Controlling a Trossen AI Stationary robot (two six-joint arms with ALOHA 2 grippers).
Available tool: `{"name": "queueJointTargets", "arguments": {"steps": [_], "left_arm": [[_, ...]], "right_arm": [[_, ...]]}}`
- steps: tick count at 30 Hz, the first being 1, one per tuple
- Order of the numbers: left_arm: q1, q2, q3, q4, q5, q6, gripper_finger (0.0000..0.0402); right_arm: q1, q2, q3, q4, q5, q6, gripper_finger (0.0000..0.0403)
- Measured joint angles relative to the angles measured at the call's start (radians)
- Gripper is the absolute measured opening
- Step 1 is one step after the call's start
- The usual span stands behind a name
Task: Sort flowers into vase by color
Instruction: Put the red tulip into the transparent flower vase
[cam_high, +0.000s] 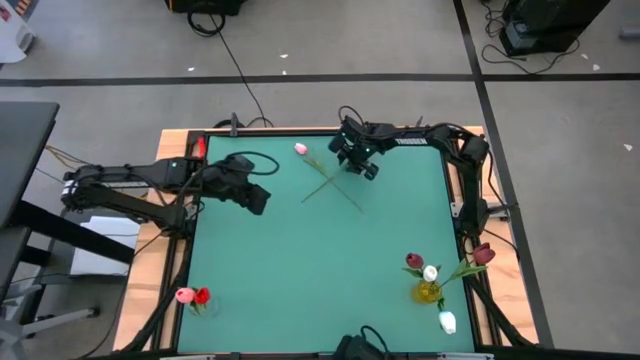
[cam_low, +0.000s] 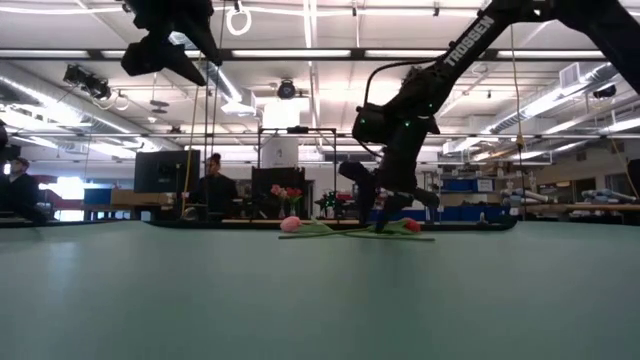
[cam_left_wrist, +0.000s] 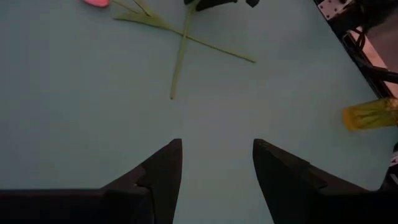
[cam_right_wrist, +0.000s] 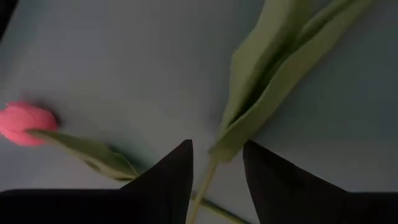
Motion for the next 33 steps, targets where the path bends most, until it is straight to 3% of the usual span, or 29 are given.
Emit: {"name": "queueJointTargets", "arguments": {"steps": [13,21,27,33], "left_arm": [[0.001,0.006,0.0,0.001,0.002,0.013,0.0201],[0.001,0.005,0.0,0.016,-0.013,0.025,0.0201],[-0.006,0.004,0.0,0.074,-0.015,0.047,0.0201],[0.0,0.004,0.0,0.166,-0.023,0.074,0.0201]], "right_arm": [[-0.017,-0.003,-0.041,0.01,0.002,-0.106,0.0013],[0.048,-0.042,-0.045,0.218,0.032,-0.215,0.0025],[0.098,-0.132,-0.045,0.369,0.094,-0.437,0.001],[0.164,-0.226,-0.045,0.523,0.081,-0.772,0.0012]]}}
